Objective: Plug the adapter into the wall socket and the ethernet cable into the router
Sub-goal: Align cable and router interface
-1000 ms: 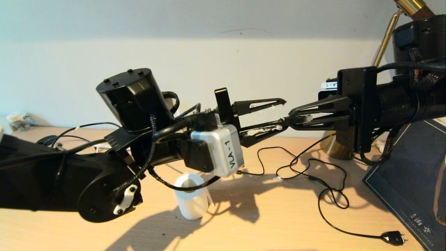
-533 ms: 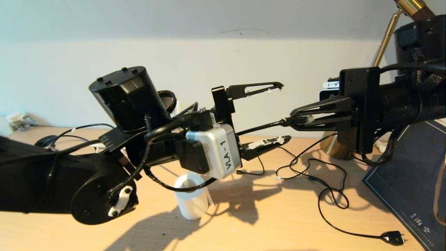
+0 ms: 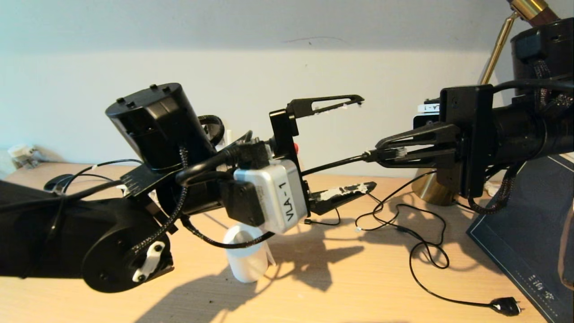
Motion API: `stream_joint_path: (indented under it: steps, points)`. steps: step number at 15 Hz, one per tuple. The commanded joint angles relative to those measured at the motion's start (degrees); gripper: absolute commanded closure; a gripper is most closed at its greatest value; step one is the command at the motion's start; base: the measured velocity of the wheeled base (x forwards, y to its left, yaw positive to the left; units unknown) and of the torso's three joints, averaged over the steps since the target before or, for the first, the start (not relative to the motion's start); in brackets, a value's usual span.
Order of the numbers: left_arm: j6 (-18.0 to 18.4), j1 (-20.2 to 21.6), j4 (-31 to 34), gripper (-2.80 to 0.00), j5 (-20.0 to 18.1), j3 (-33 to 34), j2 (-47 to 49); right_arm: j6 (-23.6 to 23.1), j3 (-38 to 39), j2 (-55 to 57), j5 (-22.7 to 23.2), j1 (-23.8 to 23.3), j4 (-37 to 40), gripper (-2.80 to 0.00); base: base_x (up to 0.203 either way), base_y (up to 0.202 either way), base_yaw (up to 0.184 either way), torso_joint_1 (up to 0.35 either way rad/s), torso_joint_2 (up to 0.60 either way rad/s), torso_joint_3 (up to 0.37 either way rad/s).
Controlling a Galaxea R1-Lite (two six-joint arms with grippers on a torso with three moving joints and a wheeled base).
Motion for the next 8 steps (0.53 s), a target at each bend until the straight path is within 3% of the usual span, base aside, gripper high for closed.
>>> stream_joint_path:
  steps: [1, 8]
  points:
    - [-0.01, -0.44, -0.33, 0.00, -0.18, 0.03, -0.12, 0.42, -0.01, 0.09, 0.31, 0.02, 0.07, 0.00, 0.000, 0.000, 0.000, 0.000, 0.00, 0.000]
    - [-0.01, -1.27, -0.33, 0.00, -0.18, 0.02, 0.62, 0.47, 0.08, -0.13, 0.40, 0.09, 0.06, 0.00, 0.000, 0.000, 0.000, 0.000, 0.00, 0.000]
